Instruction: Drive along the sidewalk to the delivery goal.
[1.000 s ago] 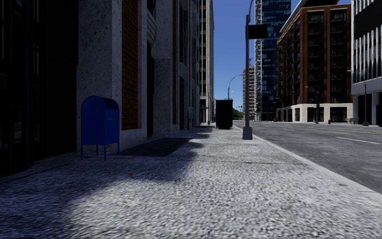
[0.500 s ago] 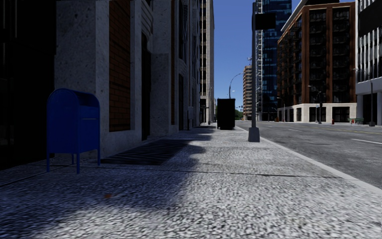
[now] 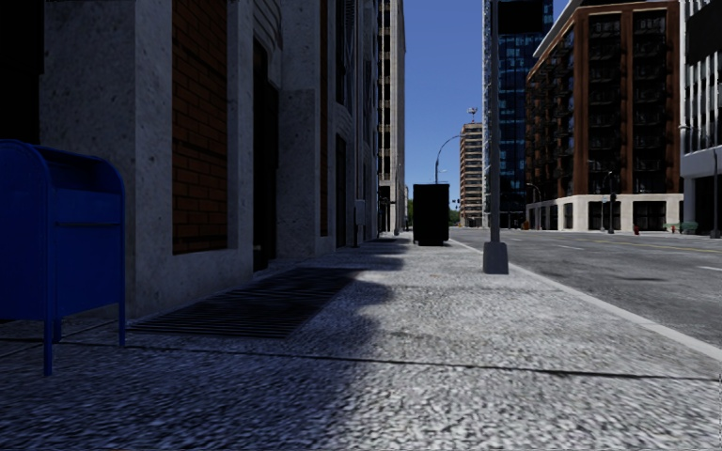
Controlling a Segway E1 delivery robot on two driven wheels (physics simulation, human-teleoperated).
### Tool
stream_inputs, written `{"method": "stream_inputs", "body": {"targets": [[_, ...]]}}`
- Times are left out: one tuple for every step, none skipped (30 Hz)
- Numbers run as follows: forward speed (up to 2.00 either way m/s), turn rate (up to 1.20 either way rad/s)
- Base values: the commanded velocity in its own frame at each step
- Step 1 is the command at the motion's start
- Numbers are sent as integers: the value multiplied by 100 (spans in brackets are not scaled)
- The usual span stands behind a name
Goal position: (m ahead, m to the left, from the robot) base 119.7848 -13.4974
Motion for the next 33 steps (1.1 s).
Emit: {"method": "stream_inputs", "body": {"targets": [[155, 0], [155, 0], [155, 0], [155, 0], [155, -4], [154, -23], [154, -40], [154, -87], [154, -120], [154, -120], [154, -118], [154, -5], [154, -5], [154, -3], [154, -2], [154, -2], [154, -2], [154, -2], [154, -1], [154, -1], [154, -1], [154, -1], [154, -1], [154, -1], [154, -1], [154, -1], [154, -1], [154, -1], [154, -1], [154, -1], [154, -1], [154, 0], [154, 0]]}}
